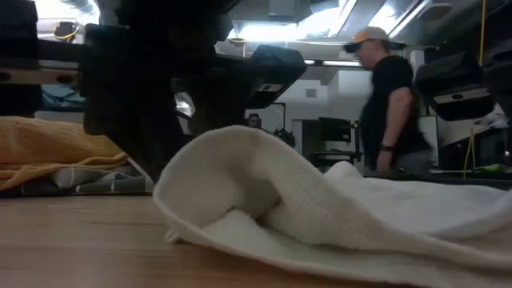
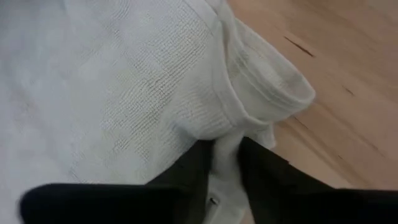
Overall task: Fold towel
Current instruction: Fold the white towel
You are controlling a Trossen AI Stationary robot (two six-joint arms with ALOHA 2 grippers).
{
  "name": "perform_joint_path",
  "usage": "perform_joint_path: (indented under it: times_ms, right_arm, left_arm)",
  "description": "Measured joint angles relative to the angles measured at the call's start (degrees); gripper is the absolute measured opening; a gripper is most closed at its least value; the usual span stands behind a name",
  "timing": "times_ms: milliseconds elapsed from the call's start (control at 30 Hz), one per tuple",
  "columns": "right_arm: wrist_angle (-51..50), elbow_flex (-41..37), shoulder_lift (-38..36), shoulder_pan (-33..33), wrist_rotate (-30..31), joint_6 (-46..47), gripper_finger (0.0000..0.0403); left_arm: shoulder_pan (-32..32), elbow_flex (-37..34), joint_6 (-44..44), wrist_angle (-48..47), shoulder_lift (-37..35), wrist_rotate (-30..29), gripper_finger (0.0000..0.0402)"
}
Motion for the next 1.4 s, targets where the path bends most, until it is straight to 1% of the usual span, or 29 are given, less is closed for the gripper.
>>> perform_joint_path:
  times_ms: [167, 200, 267, 367, 467, 600, 767, 933, 1000, 1133, 1300, 1400]
  right_arm:
    - [0.0, 0.0, 0.0, 0.0, 0.0, 10.1, 0.0022]
    - [0.0, 0.0, 0.0, 0.0, 0.0, 11.9, 0.0013]
    - [0.1, 0.0, 0.0, 0.0, 0.1, 15.1, 0.0015]
    - [0.5, 0.0, 0.0, 0.0, 0.2, 22.5, 0.0023]
    - [2.8, 0.0, 0.0, 0.0, 0.1, 28.8, 0.0009]
    - [10.9, 0.0, 0.0, 0.1, 0.0, 33.7, 0.0011]
    - [22.6, 0.0, 0.0, 0.2, 1.3, 37.7, 0.0005]
    - [26.3, 0.0, 0.0, 1.4, 3.7, 43.2, 0.0004]
    - [26.3, 0.0, 0.0, 2.3, 5.0, 45.5, 0.0004]
    - [27.0, 0.0, 0.0, 3.9, 9.9, 50.4, 0.0004]
    - [26.9, 1.3, 0.0, 4.6, 17.6, 54.7, 0.0003]
    - [26.6, 2.5, 0.0, 4.5, 20.8, 54.9, 0.0002]
  left_arm:
    - [0.0, 0.0, -5.0, -0.4, 0.0, 0.0, 0.0016]
    - [0.0, 0.0, -5.8, -0.5, 0.0, 0.0, 0.0010]
    - [-0.1, 0.0, -7.4, -0.5, 0.0, 0.0, 0.0008]
    - [-0.5, 0.0, -10.4, -0.6, 0.0, 0.0, 0.0008]
    - [-1.2, 0.0, -14.4, -1.5, -0.1, -0.2, 0.0004]
    - [-2.4, 0.0, -19.0, -4.0, -1.6, -0.3, 0.0003]
    - [-5.5, 0.0, -22.2, -3.4, -4.3, -0.1, 0.0002]
    - [-9.6, 0.0, -26.3, -4.7, -5.6, -0.2, 0.0002]
    - [-11.0, 0.0, -27.1, -5.6, -6.6, -1.9, 0.0001]
    - [-12.2, 0.0, -27.9, -7.6, -7.4, -8.0, 0.0001]
    - [-11.3, 0.0, -29.0, -7.9, -8.3, -12.5, 0.0001]
    - [-10.2, 0.0, -30.5, -7.9, -8.9, -15.5, 0.0000]
